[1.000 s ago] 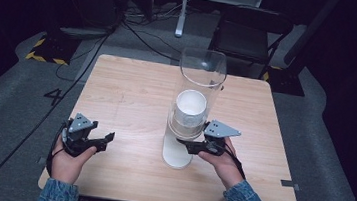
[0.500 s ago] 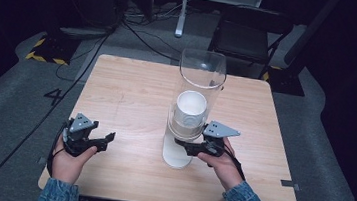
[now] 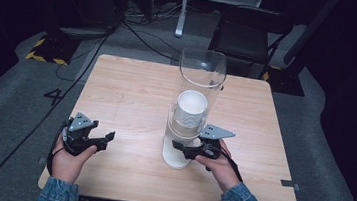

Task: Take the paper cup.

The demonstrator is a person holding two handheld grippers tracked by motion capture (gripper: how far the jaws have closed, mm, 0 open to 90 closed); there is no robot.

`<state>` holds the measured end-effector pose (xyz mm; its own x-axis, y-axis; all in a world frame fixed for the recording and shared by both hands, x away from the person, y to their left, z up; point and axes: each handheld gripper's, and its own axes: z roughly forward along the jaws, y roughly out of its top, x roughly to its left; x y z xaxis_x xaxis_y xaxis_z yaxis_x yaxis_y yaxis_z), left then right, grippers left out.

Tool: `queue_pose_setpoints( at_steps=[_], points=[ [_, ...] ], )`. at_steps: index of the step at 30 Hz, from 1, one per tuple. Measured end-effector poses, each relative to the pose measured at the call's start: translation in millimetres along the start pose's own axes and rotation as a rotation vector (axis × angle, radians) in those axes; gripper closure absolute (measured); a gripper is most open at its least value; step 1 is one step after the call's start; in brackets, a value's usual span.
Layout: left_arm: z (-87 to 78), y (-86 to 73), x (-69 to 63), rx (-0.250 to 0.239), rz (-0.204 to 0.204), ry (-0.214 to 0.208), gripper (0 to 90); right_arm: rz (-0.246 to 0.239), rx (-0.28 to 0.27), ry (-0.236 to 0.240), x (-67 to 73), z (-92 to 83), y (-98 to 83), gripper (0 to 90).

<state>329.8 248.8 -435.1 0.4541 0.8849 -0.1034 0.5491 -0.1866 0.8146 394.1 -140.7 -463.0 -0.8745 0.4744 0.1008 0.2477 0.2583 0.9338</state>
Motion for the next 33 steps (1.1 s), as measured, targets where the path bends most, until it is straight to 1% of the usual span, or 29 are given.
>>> queue_pose_setpoints(
  at_steps=[2, 5, 8, 11, 18, 20, 22, 25, 26, 29, 31, 32, 33],
  points=[
    [0.3, 0.6, 0.0, 0.001, 0.008, -0.003, 26.4, 0.0, 0.009, -0.003, -0.2, 0.0, -2.0, 30.9],
    [0.7, 1.3, -0.5, 0.001, 0.004, -0.005, 26.4, 0.003, 0.019, -0.006, -0.1, 0.7, -5.2, 30.9],
    [1.8, 1.8, 0.3, 0.0, 0.012, -0.004, 26.4, -0.008, 0.026, -0.008, -0.2, 0.9, -6.9, 30.9],
    [3.1, 1.9, 0.2, 0.003, 0.004, -0.006, 26.4, -0.01, 0.032, -0.008, 0.3, 1.4, -9.1, 30.9],
    [5.3, 3.0, 1.3, 0.006, 0.004, -0.012, 26.4, -0.005, 0.055, -0.01, 1.6, 1.4, -14.3, 30.8],
    [6.2, 3.4, 1.7, 0.002, 0.006, -0.008, 26.4, -0.01, 0.065, -0.014, 1.7, 0.8, -15.5, 30.8],
    [6.8, 4.0, 1.9, 0.004, 0.007, -0.011, 26.4, -0.004, 0.064, -0.015, 1.7, 0.6, -17.1, 30.8],
    [7.6, 4.6, 1.6, 0.004, 0.002, -0.011, 26.4, -0.004, 0.076, -0.017, 1.7, 0.3, -19.0, 30.8],
    [8.2, 5.0, 2.0, 0.003, 0.009, -0.011, 26.4, -0.002, 0.08, -0.016, 1.9, 0.5, -20.1, 30.8],
    [10.9, 6.1, 1.1, 0.005, 0.005, -0.016, 26.4, 0.0, 0.108, -0.022, 2.1, 0.8, -24.2, 30.8],
    [11.5, 6.6, 1.2, 0.006, 0.008, -0.018, 26.4, 0.0, 0.114, -0.024, 1.9, 0.9, -25.3, 30.8],
    [12.3, 7.0, 0.6, 0.007, 0.005, -0.019, 26.4, 0.007, 0.13, -0.026, 1.8, 0.8, -27.9, 30.8],
    [13.5, 7.9, 1.0, 0.006, 0.013, -0.023, 26.4, 0.01, 0.135, -0.026, 1.8, 0.7, -28.7, 30.8]
  ],
)
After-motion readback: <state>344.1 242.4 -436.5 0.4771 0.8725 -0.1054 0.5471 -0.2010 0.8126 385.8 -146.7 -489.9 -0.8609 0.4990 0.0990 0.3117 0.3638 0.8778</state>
